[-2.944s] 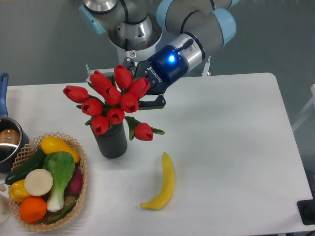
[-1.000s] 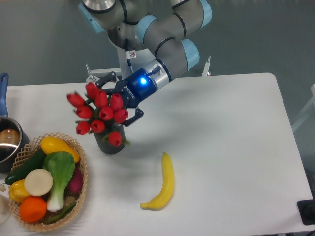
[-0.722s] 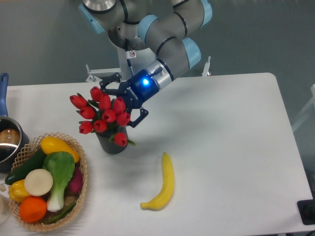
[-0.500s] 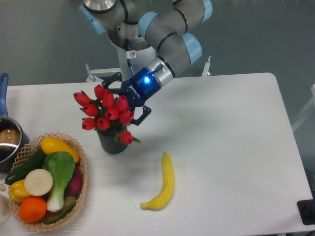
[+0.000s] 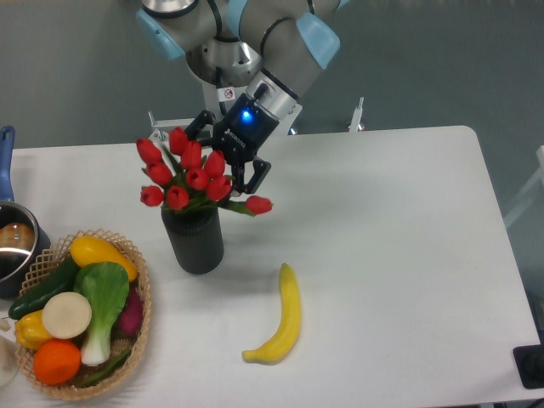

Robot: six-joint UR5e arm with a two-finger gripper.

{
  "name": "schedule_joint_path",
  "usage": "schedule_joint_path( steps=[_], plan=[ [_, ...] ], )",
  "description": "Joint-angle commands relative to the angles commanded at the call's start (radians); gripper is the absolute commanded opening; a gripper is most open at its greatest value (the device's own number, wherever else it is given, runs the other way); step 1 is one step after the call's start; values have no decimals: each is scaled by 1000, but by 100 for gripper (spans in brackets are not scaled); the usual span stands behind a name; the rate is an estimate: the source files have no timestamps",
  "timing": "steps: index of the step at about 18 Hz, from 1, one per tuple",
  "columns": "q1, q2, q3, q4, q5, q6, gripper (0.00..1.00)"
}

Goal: Insert the flowers into the vase
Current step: 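Adjust the tulips upright in the vase and open the gripper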

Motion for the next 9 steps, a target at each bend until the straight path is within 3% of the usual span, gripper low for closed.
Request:
schedule_joint_path(
  steps=[9],
  plan=[
    [11, -8, 20, 0, -15, -11, 100]
  ],
)
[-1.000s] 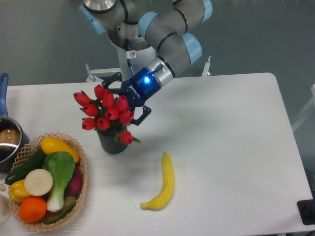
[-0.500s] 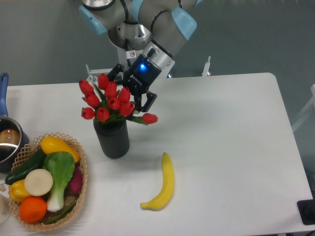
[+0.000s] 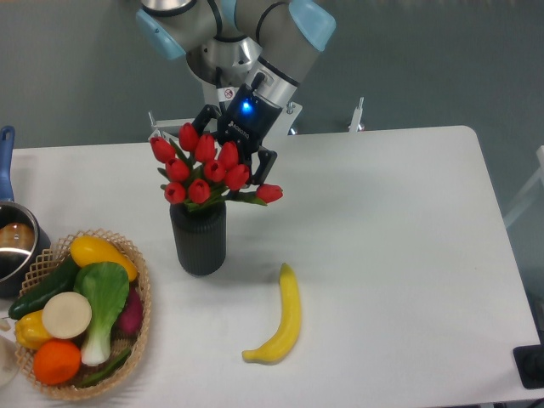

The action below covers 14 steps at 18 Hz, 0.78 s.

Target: Insert the flowers into the vase

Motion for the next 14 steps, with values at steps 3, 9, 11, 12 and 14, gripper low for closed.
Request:
schedule_joint_path(
  steps=[3, 9, 11, 12, 14],
  plan=[
    [-12, -9, 29, -5, -29, -3, 100],
    [-35, -23, 80, -2, -45, -89, 100],
    [-37, -19, 77, -3, -32, -87, 100],
    [-35, -15, 68, -5, -25, -80, 100],
    [-34, -15, 64, -5, 46, -72, 100]
  ],
)
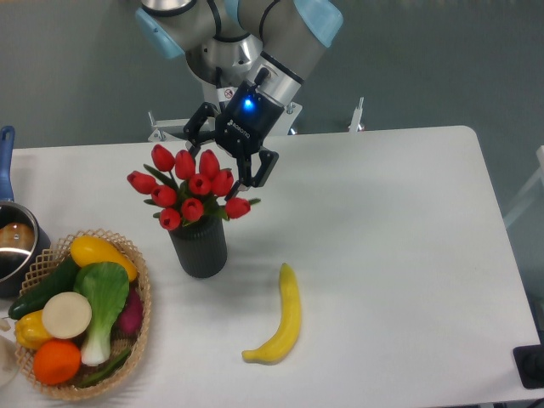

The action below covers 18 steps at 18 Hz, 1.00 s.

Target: Insert the flowers into the vase

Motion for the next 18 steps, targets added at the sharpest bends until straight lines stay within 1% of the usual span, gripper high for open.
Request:
schedule_joint_path(
  steps=[2, 4, 7, 9, 11, 12, 13, 14, 16, 18],
  plan=[
    [11, 0, 3, -2, 112, 6, 100],
    [23, 0, 11, -2, 196, 6, 100],
    [58, -3, 26, 0, 267, 6, 100],
    [83, -23, 55, 3, 327, 6, 100],
    [104, -87, 112, 9, 407, 9, 100],
    [110, -125, 153, 8, 446, 14, 100],
    [107, -176, 202, 8, 489, 14, 100],
    [98, -245, 278, 2, 569, 12, 100],
    [71, -331, 359, 2, 641, 14, 100],
    [61, -403, 443, -6, 689, 14, 100]
  ],
)
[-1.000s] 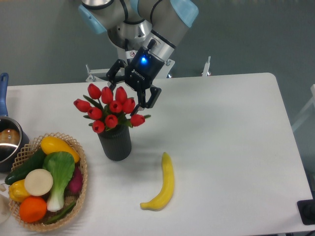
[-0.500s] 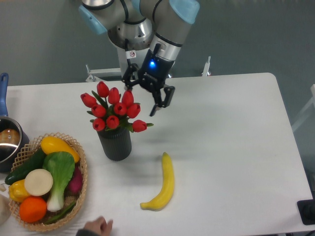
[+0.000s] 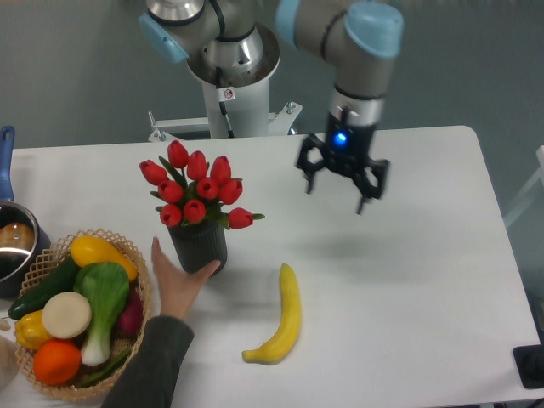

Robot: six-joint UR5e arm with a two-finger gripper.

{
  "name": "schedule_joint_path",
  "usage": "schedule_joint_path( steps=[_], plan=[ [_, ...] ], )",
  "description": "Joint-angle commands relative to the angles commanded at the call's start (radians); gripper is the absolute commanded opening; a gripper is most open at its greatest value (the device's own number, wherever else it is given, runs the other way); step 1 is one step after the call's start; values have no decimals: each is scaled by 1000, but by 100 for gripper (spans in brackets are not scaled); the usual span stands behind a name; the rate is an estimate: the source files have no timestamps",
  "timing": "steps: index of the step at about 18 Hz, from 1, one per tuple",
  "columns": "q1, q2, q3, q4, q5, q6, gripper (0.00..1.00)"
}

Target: Insert the flowers into the vase

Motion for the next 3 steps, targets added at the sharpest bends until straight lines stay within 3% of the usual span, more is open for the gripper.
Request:
schedule_joint_path(
  steps=[3],
  plan=[
    [6, -104, 81, 3, 49, 2, 100]
  ],
)
